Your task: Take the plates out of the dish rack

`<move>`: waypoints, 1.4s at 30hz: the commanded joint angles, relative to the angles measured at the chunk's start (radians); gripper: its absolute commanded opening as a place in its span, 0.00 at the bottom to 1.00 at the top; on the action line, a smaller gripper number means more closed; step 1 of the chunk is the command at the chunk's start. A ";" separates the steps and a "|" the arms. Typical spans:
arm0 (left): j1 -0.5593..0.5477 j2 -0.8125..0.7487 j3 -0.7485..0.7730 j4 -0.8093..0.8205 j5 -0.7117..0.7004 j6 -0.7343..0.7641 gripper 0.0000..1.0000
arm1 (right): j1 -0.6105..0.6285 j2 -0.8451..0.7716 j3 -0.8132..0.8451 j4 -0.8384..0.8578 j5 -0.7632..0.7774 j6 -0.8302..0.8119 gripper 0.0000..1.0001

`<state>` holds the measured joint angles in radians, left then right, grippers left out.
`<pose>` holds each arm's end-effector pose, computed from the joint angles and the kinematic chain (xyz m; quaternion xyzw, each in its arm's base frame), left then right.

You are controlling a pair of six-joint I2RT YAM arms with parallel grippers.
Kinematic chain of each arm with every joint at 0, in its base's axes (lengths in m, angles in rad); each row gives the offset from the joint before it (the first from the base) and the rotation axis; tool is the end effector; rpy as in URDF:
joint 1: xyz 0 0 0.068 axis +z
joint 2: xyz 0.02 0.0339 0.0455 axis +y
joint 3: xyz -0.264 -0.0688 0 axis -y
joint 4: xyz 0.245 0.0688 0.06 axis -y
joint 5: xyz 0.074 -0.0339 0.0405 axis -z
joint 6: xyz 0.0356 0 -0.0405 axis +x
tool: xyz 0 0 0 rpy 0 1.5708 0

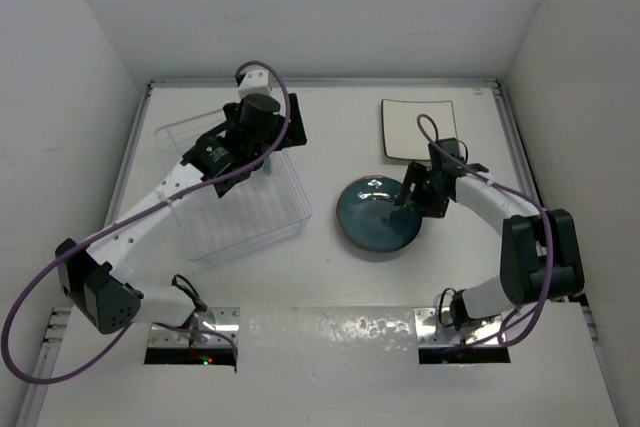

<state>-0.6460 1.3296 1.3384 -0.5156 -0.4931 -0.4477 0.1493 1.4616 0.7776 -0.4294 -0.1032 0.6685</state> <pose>0.2445 -0.1632 0.3809 -0.0405 0.8439 -0.0761 0.5295 0.2638 0.0434 0.1695 0.2384 0.9431 0.1361 0.1878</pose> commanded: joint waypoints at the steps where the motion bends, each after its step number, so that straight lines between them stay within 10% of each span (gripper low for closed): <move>1: 0.011 -0.001 -0.010 0.043 0.028 0.010 0.96 | 0.015 0.031 0.103 0.026 0.007 0.034 0.73; 8: 0.055 0.003 -0.045 0.065 0.045 -0.061 0.99 | 0.016 0.049 0.158 -0.035 0.058 0.007 0.99; 21: 0.310 0.117 0.013 0.144 0.189 -0.282 0.94 | 0.018 -0.336 0.172 -0.193 0.238 -0.167 0.99; 42: 0.371 0.306 0.116 0.152 0.260 -0.287 0.00 | 0.016 -0.391 0.118 -0.190 0.112 -0.230 0.99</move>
<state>-0.2878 1.6924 1.4506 -0.4374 -0.2569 -0.7090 0.1616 1.0870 0.8997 -0.6373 0.0174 0.4511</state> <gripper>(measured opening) 0.046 0.986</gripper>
